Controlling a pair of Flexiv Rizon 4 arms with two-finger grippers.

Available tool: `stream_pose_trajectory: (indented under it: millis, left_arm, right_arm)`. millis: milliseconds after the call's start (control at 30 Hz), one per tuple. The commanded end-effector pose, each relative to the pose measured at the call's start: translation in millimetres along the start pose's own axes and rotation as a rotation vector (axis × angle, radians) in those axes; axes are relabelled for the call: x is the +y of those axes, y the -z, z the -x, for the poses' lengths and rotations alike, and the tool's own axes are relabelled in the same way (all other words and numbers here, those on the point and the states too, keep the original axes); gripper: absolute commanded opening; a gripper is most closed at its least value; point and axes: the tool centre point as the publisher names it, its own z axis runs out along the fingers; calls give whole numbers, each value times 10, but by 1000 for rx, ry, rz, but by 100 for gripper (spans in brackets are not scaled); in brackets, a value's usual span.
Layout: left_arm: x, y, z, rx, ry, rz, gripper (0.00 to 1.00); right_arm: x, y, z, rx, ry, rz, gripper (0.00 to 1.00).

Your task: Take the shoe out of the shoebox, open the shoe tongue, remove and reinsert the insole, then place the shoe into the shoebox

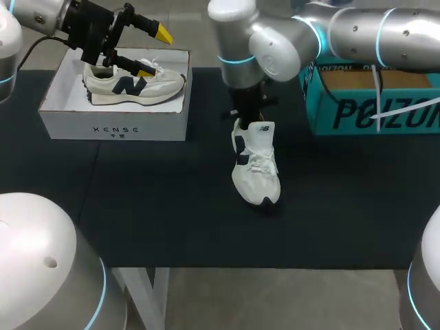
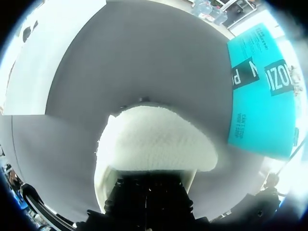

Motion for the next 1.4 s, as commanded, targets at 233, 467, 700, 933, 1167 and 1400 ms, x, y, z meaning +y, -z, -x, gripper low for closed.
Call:
stream_pose_trajectory:
  millis: [233, 467, 700, 933, 1167, 1400]
  left_arm:
    - [-7, 2, 3, 3, 0, 1, 100]
    - [-7, 2, 3, 3, 0, 1, 100]
    - [-7, 2, 3, 3, 0, 1, 100]
    - [-7, 2, 3, 3, 0, 1, 100]
    - [-7, 2, 3, 3, 0, 1, 100]
    - [-7, 2, 3, 3, 0, 1, 100]
  right_arm:
    - [-66, 191, -16, -14, -2, -4, 0]
    - [-101, 125, -7, 18, 1, -2, 0]
    - [-108, -114, -76, 38, 2, -58, 0]
    - [-142, 204, -21, -9, 0, -41, 0]
    - [-131, 390, 38, 18, -7, -34, 0]
    - [-131, 390, 38, 18, -7, -34, 0]
